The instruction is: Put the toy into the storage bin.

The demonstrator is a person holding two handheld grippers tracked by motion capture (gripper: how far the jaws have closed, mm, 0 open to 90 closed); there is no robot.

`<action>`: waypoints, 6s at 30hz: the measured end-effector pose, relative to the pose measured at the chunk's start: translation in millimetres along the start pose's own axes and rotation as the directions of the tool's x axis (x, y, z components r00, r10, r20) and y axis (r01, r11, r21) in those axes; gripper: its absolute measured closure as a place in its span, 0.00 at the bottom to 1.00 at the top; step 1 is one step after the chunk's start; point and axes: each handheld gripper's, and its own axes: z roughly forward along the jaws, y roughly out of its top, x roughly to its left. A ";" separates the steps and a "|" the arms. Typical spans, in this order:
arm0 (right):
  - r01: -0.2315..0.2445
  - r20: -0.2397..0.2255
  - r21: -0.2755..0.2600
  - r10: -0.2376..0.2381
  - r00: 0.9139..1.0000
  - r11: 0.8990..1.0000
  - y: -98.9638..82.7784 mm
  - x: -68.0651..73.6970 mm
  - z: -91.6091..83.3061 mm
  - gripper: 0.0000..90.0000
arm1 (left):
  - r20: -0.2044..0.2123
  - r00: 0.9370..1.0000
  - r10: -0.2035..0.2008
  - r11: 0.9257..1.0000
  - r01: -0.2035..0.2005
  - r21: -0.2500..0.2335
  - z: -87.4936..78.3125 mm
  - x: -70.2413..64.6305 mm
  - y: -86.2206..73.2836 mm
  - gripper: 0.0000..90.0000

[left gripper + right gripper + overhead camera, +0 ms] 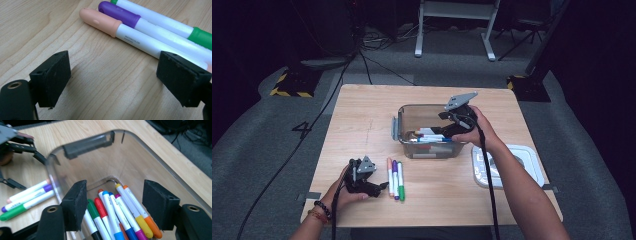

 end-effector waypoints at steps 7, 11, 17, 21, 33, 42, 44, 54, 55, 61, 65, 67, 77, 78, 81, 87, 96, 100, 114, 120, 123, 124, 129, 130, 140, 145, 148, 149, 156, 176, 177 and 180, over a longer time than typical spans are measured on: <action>0.047 0.005 -0.052 -0.047 0.999 0.998 -4.7 24.8 -22.1 0.36 | 0.000 1.000 0.000 1.000 0.000 0.000 0.0 0.0 0.0 0.14; 0.062 0.005 -0.086 -0.062 0.998 0.994 -11.3 40.5 -30.8 0.35 | 0.000 1.000 0.001 1.000 -0.001 0.000 0.0 0.0 0.0 0.14; 0.068 -0.020 -0.123 -0.071 0.997 0.990 -25.0 64.0 -36.8 0.35 | 0.000 1.000 0.000 1.000 0.000 0.000 0.0 0.0 0.0 0.14; 0.071 -0.038 -0.122 -0.076 0.996 0.990 -37.6 79.6 -34.0 0.35 | 0.000 1.000 0.000 1.000 0.000 0.000 0.0 0.0 0.0 0.14; 0.051 -0.098 -0.100 -0.061 0.993 0.994 -64.2 117.3 12.9 0.35 | 0.000 1.000 0.001 1.000 -0.001 0.000 0.0 0.0 0.0 0.14; 0.029 -0.172 -0.064 -0.040 0.984 0.998 -72.0 138.1 63.2 0.35 | 0.000 1.000 0.001 1.000 -0.001 0.000 0.0 0.0 0.0 0.14; 0.040 -0.176 -0.059 -0.050 0.983 0.997 -72.8 142.5 71.8 0.35 | 0.000 1.000 0.001 1.000 -0.001 0.000 0.0 0.0 0.0 0.14; 0.012 -0.202 -0.045 -0.021 0.979 0.999 -74.2 151.7 95.7 0.34 | 0.000 1.000 0.001 1.000 -0.001 0.000 0.0 0.1 0.0 0.14; 0.018 -0.210 -0.044 -0.026 0.977 0.999 -74.6 153.0 98.4 0.34 | 0.000 1.000 0.001 1.000 -0.001 0.000 0.0 0.1 0.0 0.14; 0.030 -0.199 -0.017 -0.033 0.979 0.999 -77.9 154.2 106.8 0.35 | 0.000 1.000 0.001 1.000 -0.001 0.000 0.0 0.1 0.0 0.14; 0.015 -0.171 0.014 -0.013 0.985 1.000 -82.3 150.9 110.0 0.36 | 0.000 1.000 0.001 1.000 -0.001 0.000 0.0 0.1 0.0 0.14; 0.017 -0.168 0.029 -0.011 0.986 0.999 -85.3 149.2 109.2 0.36 | 0.000 1.000 0.001 1.000 -0.001 0.000 0.0 0.0 0.0 0.14; -0.031 -0.105 0.073 0.039 0.994 0.997 -110.1 121.0 81.4 0.69 | 0.000 1.000 0.000 1.000 0.000 0.000 0.0 0.0 0.0 0.14; -0.040 -0.094 0.072 0.047 0.994 0.997 -112.8 117.8 78.7 0.73 | 0.000 1.000 0.000 1.000 0.000 0.000 0.0 0.0 0.0 0.14; -0.049 -0.081 0.077 0.056 0.995 0.996 -117.0 112.0 74.0 0.80 | 0.000 1.000 0.000 1.000 0.000 0.000 0.0 0.0 0.0 0.14; -0.020 -0.110 0.109 0.032 0.993 0.994 -119.0 100.9 68.1 0.83 | 0.000 1.000 0.000 1.000 0.000 0.000 0.0 0.0 0.0 0.14; 0.012 -0.115 0.093 -0.001 0.993 0.996 -116.1 93.1 52.9 0.83 | 0.000 1.000 0.000 1.000 0.000 0.000 0.0 0.0 0.0 0.14; 0.024 -0.109 0.067 -0.016 0.994 0.997 -112.8 89.5 40.9 0.83 | 0.000 1.000 0.000 1.000 0.000 0.000 0.0 0.0 0.0 0.14; 0.085 -0.141 -0.033 -0.089 0.986 0.996 -96.4 85.0 -2.6 0.83 | 0.000 1.000 0.001 1.000 -0.001 0.000 0.0 0.0 0.0 0.14; 0.103 -0.124 -0.076 -0.112 0.986 0.992 -85.3 81.1 -21.0 0.83 | 0.000 1.000 0.000 1.000 0.000 0.000 0.0 0.0 0.0 0.14; 0.104 -0.112 -0.099 -0.115 0.987 0.990 -78.6 75.6 -33.6 0.83 | 0.000 1.000 0.000 1.000 0.000 0.000 0.0 0.0 0.0 0.14; 0.100 -0.109 -0.106 -0.112 0.988 0.989 -77.0 72.9 -37.3 0.83 | 0.000 1.000 0.000 1.000 0.000 0.000 0.0 0.0 0.0 0.14; 0.099 -0.071 -0.113 -0.108 0.992 0.989 -66.1 59.1 -50.7 0.83 | 0.000 1.000 0.001 1.000 -0.001 0.000 0.0 0.1 0.0 0.14; 0.109 -0.062 -0.110 -0.116 0.991 0.988 -61.9 56.1 -53.3 0.83 | 0.000 1.000 0.000 1.000 0.000 0.000 0.0 0.0 0.0 0.14; 0.113 -0.025 -0.119 -0.117 0.993 0.986 -22.8 29.0 -59.5 0.83 | 0.000 1.000 0.000 1.000 0.000 0.000 0.0 0.1 0.0 0.14; 0.143 0.004 -0.087 -0.143 0.990 0.986 -9.4 17.0 -48.2 0.83 | 0.000 1.000 0.001 1.000 -0.001 0.000 0.0 0.1 0.0 0.14; 0.133 -0.013 -0.070 -0.134 0.991 0.989 -5.7 6.7 -38.2 0.83 | 0.000 1.000 0.001 1.000 -0.001 0.000 0.0 0.1 0.0 0.14; 0.141 -0.008 -0.059 -0.142 0.990 0.988 -4.8 3.8 -34.6 0.83 | 0.000 1.000 0.001 1.000 -0.001 0.000 0.0 0.1 0.0 0.14; 0.167 -0.009 0.048 -0.166 0.986 0.985 -9.0 -21.7 0.5 0.83 | 0.000 1.000 0.001 1.000 -0.001 0.000 0.0 0.1 0.0 0.14; 0.259 -0.182 0.336 -0.208 0.961 0.905 -16.2 -32.1 57.9 0.83 | 0.000 1.000 0.000 1.000 0.000 0.000 0.0 0.0 0.0 0.14; 0.260 -0.194 0.349 -0.203 0.960 0.900 -16.2 -31.2 58.5 0.83 | 0.000 1.000 0.000 1.000 0.000 0.000 0.0 0.0 0.0 0.14; 0.275 -0.215 0.377 -0.205 0.955 0.884 -16.4 -29.6 60.4 0.83 | 0.000 1.000 0.000 1.000 0.000 0.000 0.0 0.0 0.0 0.14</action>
